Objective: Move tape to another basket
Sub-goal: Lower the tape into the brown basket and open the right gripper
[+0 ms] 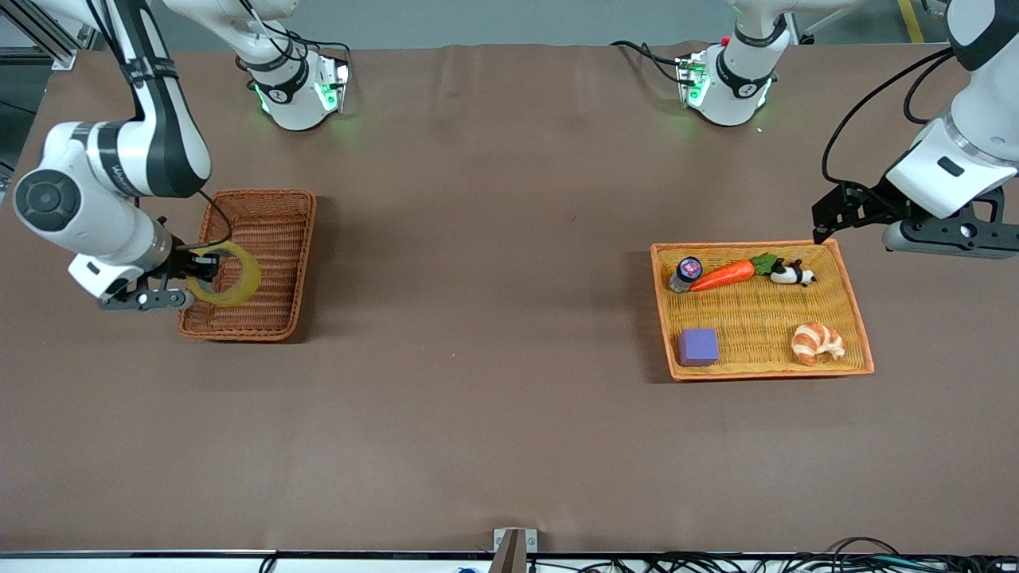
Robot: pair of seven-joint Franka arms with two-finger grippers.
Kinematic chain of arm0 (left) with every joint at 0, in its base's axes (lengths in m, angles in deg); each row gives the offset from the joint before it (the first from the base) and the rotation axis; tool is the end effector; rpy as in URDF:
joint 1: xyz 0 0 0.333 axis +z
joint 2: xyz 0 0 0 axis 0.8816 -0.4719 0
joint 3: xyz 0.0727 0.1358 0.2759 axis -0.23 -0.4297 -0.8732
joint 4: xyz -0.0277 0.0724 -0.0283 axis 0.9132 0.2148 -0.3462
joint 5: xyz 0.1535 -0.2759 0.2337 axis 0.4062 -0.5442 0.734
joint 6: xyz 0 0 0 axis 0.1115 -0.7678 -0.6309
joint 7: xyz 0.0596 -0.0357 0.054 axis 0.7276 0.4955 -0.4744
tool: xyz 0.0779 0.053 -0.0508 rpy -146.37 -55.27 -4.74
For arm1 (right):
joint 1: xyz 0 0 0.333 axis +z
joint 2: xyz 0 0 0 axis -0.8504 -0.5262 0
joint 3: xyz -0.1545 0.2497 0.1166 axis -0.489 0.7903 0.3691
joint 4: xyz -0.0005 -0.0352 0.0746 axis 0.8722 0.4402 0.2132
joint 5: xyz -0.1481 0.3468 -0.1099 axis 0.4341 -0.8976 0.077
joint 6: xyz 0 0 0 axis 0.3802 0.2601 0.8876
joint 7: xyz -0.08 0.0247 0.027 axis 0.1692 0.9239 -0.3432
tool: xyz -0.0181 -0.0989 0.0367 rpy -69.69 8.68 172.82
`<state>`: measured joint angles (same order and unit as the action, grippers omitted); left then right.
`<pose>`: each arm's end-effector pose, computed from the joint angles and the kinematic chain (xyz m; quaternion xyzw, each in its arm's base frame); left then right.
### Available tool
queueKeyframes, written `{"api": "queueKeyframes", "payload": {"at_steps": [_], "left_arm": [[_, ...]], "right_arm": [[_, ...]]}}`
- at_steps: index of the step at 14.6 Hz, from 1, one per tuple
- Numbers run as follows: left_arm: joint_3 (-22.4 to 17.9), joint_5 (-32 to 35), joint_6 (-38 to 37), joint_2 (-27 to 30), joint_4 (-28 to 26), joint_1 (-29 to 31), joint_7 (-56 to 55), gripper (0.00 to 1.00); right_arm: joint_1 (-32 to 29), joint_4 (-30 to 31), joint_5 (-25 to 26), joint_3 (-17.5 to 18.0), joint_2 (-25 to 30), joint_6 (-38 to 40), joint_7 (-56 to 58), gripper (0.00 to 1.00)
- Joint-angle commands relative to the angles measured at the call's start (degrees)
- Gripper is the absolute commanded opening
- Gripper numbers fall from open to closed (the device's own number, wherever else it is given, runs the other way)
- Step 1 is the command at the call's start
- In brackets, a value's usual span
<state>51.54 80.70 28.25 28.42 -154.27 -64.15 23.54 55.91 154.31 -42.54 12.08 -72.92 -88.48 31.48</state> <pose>0.5660 -0.0857 0.5962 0.9972 -0.0635 0.0379 0.0072 0.5244 -0.0368 0.3304 0.9966 0.0412 -0.0480 0.0520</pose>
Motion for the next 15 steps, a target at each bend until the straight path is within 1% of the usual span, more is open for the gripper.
{"api": "queueKeyframes", "payload": {"at_steps": [1,3,4,7,9,10,11,12,13,14,15], "left_arm": [[0.3,1.2,-0.7,-0.6,1.6,0.4,-0.4,1.0],[0.3,1.2,-0.7,-0.6,1.4,0.3,-0.4,1.0],[0.3,1.2,-0.7,-0.6,1.4,0.3,-0.4,1.0],[0.3,1.2,-0.7,-0.7,1.5,0.2,-0.4,1.0],[0.3,1.2,-0.7,-0.7,1.4,0.2,-0.4,1.0],[0.3,1.2,-0.7,-0.7,1.4,0.3,-0.4,1.0],[0.4,1.2,-0.7,-0.7,1.4,0.3,-0.4,1.0],[0.3,1.2,-0.7,-0.7,1.4,0.3,-0.4,1.0],[0.3,1.2,-0.7,-0.7,1.4,0.3,-0.4,1.0],[0.3,1.2,-0.7,-0.7,1.4,0.3,-0.4,1.0],[0.3,1.2,-0.7,-0.7,1.4,0.3,-0.4,1.0]], "right_arm": [[0.5,11.9,-0.9,-2.9,4.4,-9.9,2.6,0.0],[0.3,17.3,-0.9,-3.5,3.9,-18.6,2.7,0.0],[0.3,18.8,-0.9,-4.3,3.5,-21.5,2.7,0.01],[0.3,19.7,-0.9,-4.4,0.7,-25.6,2.7,0.02],[0.4,20.1,-0.9,-4.3,-1.6,-28.5,2.7,0.05],[0.4,20.9,-0.9,-4.3,-2.1,-30.2,2.7,0.11],[0.4,21.0,-0.9,-4.3,-2.7,-30.5,2.7,0.21],[0.4,21.0,-0.9,-4.3,-3.2,-30.5,2.7,0.3],[0.4,20.9,-0.9,-4.3,-3.3,-30.5,2.7,0.49],[0.4,20.9,-0.9,-4.3,-3.2,-30.4,2.6,0.71],[0.4,20.7,-0.9,-4.3,-3.1,-29.8,2.5,0.9]]}}
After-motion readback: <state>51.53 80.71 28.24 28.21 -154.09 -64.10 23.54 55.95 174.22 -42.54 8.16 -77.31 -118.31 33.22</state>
